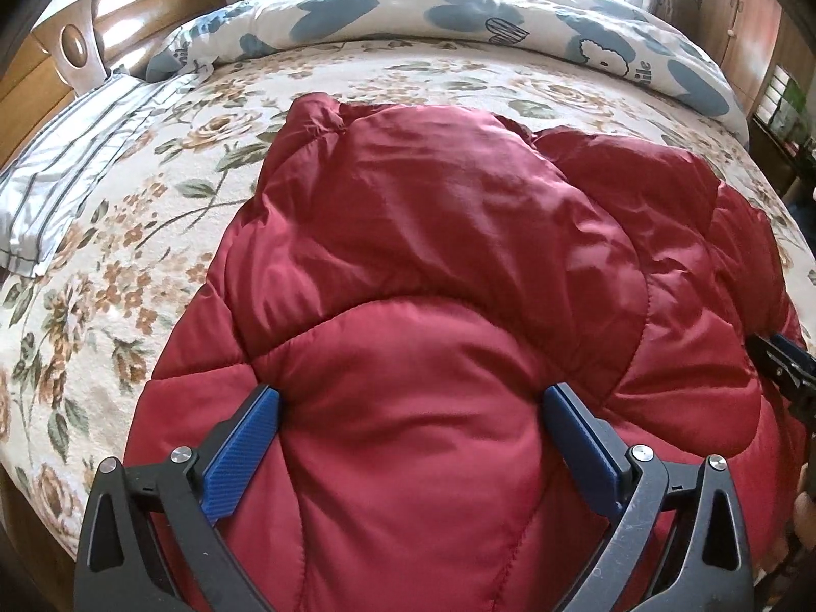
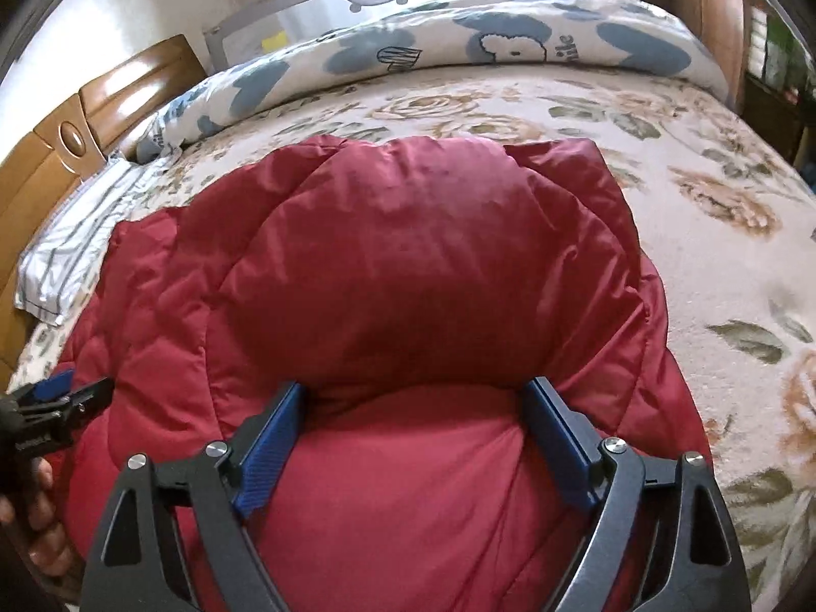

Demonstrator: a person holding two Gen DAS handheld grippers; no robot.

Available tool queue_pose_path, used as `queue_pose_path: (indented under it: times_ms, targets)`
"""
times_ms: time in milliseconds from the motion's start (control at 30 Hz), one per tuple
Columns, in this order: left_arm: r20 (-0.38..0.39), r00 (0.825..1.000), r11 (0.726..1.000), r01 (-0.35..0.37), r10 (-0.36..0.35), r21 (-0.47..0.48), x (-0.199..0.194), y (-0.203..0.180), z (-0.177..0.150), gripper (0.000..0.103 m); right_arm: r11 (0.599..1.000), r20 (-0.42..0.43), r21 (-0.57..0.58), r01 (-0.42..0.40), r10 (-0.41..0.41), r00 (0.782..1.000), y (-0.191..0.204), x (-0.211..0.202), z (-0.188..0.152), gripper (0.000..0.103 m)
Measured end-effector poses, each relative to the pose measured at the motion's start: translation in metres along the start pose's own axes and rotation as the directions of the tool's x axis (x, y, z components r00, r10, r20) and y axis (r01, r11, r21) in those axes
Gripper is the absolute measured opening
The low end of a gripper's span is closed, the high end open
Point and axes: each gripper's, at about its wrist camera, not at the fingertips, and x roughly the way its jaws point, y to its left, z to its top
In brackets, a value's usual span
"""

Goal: Fold large clothes
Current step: 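Press and smooth the folded coat bundle with both open tools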

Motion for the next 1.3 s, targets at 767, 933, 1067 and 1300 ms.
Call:
queue_pose_path:
  times_ms: [767, 933, 1067, 1300]
  targets:
    - [-0.009, 1.000, 0.998, 0.025, -0.025, 0.058, -0.052, -0.006, -0.044, 0.101, 1.000, 0.063, -0.006, 0.012, -0.011, 0.998, 0.008, -0.052, -0.018, 0.089]
    - [-0.010, 1.000, 0.998, 0.014, -0.013, 0.063, -0.057, -0.010, -0.042, 0.101, 0.999, 0.090, -0.050, -0.020, 0.025, 0.996, 0.019, -0.088, -0.042, 0.089]
    - [-0.004, 1.000, 0.997, 0.003, -0.002, 0.072, -0.058, -0.015, -0.048, 0.101, 0.996, 0.045, -0.089, -0.024, 0.028, 0.999, 0.027, -0.087, -0.061, 0.089]
    - [-0.003, 1.000, 0.996, -0.014, 0.014, 0.087, -0.068, -0.017, -0.056, 0.101, 0.995, 0.016, -0.095, 0.001, 0.000, 1.000, 0.026, -0.071, -0.077, 0.093]
